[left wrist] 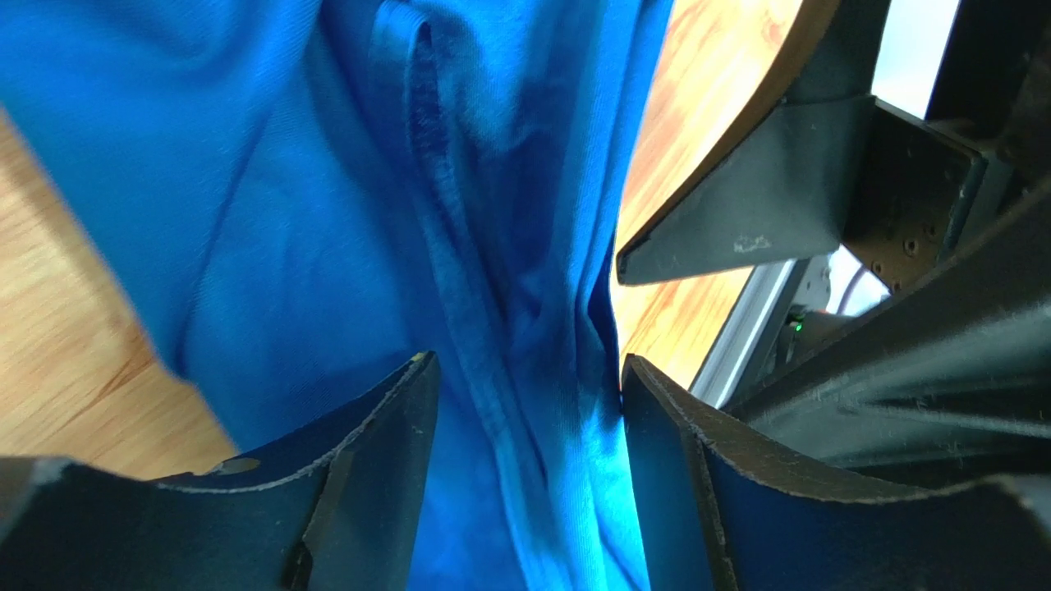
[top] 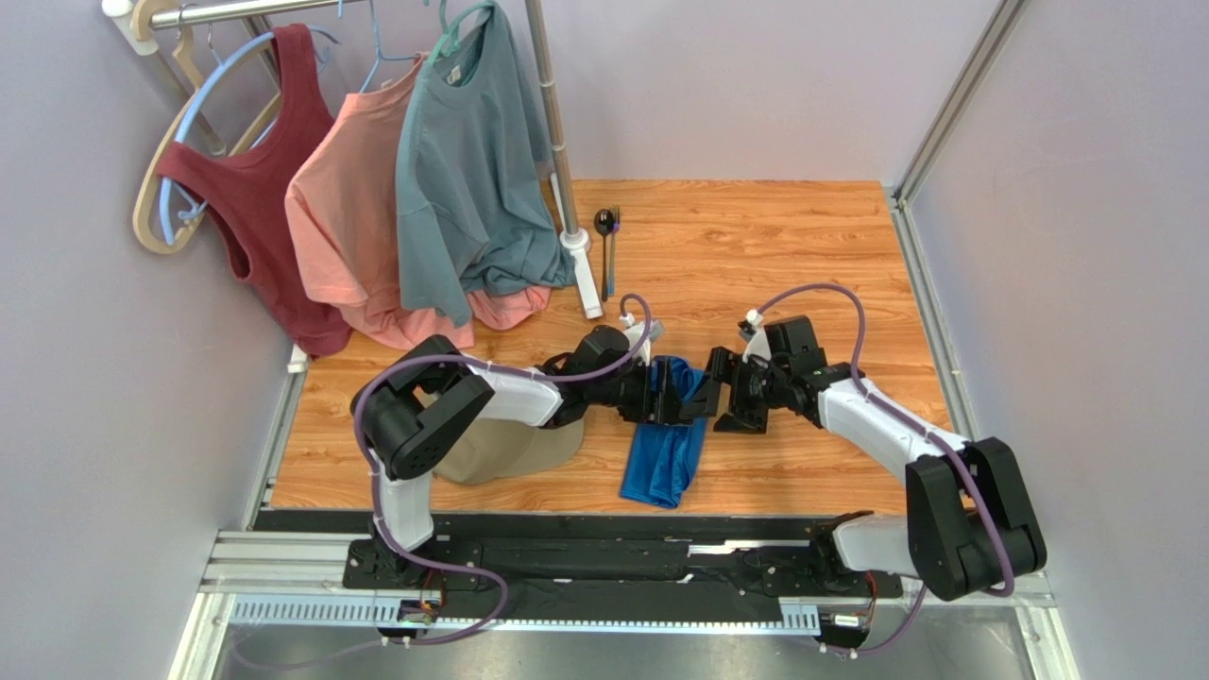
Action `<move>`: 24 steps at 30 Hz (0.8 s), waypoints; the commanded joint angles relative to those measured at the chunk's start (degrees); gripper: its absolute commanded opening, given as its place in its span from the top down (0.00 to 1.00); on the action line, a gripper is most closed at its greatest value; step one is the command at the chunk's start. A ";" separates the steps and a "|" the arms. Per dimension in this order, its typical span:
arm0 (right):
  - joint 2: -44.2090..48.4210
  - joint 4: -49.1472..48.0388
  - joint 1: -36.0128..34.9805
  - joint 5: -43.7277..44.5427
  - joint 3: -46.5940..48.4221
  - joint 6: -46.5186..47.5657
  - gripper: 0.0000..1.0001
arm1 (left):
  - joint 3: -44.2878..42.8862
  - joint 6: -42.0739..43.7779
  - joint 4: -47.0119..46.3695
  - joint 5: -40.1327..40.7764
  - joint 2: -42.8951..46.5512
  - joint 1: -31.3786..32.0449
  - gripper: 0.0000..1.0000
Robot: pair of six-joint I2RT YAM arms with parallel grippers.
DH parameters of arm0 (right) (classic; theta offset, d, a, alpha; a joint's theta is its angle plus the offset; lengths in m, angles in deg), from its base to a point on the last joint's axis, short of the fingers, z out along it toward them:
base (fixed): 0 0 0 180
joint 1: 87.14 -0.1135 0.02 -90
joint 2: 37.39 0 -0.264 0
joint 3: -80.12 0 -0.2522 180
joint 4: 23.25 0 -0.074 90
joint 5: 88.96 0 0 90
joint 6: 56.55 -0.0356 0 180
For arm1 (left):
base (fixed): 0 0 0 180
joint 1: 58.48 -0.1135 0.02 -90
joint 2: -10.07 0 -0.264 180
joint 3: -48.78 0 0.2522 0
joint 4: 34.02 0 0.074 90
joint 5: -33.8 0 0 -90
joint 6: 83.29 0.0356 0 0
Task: Fold the napkin into a case and place the utensils inside
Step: Fold the 2/3-rectangle-folded napkin at the center of the board.
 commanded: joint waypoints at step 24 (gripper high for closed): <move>-8.09 -10.38 -4.98 -2.88 7.47 -7.35 0.19 | 2.10 0.29 -2.02 -6.43 3.51 0.11 0.29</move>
